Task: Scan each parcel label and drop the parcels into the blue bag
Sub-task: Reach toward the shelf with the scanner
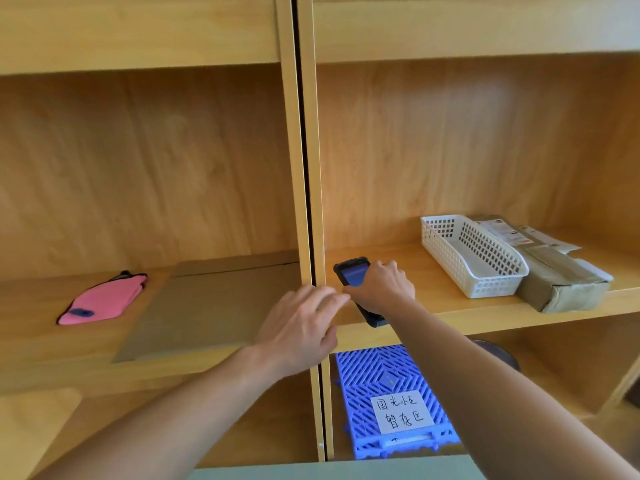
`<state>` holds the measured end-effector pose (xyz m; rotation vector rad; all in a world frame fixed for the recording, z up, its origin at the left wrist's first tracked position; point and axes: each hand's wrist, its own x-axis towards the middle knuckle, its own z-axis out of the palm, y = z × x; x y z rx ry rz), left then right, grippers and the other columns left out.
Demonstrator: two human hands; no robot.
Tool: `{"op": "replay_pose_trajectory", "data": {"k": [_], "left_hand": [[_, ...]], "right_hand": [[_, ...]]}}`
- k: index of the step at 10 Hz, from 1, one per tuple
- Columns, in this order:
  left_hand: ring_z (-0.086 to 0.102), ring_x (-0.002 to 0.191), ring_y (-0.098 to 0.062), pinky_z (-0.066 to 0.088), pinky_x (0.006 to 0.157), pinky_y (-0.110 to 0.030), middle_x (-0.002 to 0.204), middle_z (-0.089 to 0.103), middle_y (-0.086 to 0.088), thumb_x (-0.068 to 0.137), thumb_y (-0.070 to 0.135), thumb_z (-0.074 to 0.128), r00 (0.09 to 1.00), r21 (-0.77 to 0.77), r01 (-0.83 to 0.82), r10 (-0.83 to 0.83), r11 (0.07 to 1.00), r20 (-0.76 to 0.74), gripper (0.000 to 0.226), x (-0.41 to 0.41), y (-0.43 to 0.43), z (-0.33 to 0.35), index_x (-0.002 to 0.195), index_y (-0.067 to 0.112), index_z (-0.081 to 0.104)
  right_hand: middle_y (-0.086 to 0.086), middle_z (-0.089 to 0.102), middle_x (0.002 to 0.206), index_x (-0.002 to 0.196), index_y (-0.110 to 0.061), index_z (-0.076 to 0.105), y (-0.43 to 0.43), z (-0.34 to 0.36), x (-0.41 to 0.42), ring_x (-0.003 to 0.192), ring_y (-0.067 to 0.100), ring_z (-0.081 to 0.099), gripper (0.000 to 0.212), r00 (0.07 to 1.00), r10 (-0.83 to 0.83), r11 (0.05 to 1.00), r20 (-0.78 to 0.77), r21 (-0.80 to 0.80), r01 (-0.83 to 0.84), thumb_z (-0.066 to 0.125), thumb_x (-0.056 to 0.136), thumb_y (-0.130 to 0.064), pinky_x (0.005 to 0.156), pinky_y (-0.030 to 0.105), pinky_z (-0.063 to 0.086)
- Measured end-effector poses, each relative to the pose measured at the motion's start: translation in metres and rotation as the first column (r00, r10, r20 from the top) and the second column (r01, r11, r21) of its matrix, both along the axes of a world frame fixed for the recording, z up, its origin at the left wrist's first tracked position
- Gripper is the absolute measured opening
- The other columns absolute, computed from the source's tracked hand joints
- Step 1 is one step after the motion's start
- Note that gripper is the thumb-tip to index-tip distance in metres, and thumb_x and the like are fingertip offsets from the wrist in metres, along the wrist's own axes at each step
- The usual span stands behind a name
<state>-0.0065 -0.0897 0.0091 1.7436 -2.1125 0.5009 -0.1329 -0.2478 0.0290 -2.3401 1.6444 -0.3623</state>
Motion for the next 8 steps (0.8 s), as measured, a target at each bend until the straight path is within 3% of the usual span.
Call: {"op": "replay_pose_trajectory", "data": {"k": [2, 4, 6, 8], "left_hand": [[0.052, 0.119, -0.014, 0.052, 0.091, -0.035, 0.133, 0.057, 0.004, 0.095, 0.033, 0.057, 0.995, 0.016, 0.074, -0.072, 0.997, -0.061, 0.048, -0.008, -0.002, -0.01, 0.141, 0.022, 0.052], [0.051, 0.116, -0.01, 0.053, 0.087, -0.032, 0.128, 0.057, 0.006, 0.094, 0.032, 0.059, 0.991, 0.031, 0.112, -0.11, 0.993, -0.077, 0.04, -0.004, 0.002, -0.016, 0.134, 0.023, 0.057], [0.051, 0.115, -0.011, 0.052, 0.085, -0.031, 0.13, 0.056, 0.006, 0.095, 0.032, 0.058, 0.991, 0.033, 0.106, -0.102, 0.994, -0.088, 0.049, -0.005, 0.006, -0.017, 0.143, 0.026, 0.048], [0.052, 0.115, -0.014, 0.053, 0.086, -0.036, 0.131, 0.056, 0.004, 0.095, 0.032, 0.056, 0.993, 0.027, 0.091, -0.088, 0.996, -0.079, 0.051, -0.01, 0.007, -0.008, 0.145, 0.024, 0.046]], "right_hand": [[0.01, 0.048, 0.129, 0.134, -0.014, 0.05, -0.018, -0.014, 0.029, 0.116, 0.032, 0.05, 0.082, 0.994, 0.008, 0.999, -0.108, 0.054, -0.002, 0.061, 0.076, -0.071, 0.077, 0.038, 0.047], [0.01, 0.053, 0.125, 0.129, -0.014, 0.057, -0.037, -0.019, 0.044, 0.118, 0.031, 0.045, 0.076, 0.993, -0.02, 1.0, -0.118, 0.017, 0.022, 0.058, 0.08, -0.072, 0.072, 0.035, 0.041], [0.013, 0.046, 0.131, 0.139, -0.011, 0.048, -0.037, -0.025, 0.053, 0.118, 0.032, 0.043, 0.085, 0.986, -0.058, 0.998, -0.157, -0.023, 0.055, 0.057, 0.082, -0.072, 0.075, 0.034, 0.039], [0.014, 0.039, 0.143, 0.146, -0.015, 0.037, -0.029, -0.016, 0.045, 0.126, 0.035, 0.04, 0.09, 0.984, -0.049, 0.99, -0.169, -0.14, 0.026, 0.047, 0.083, -0.078, 0.095, 0.046, 0.039]]}}
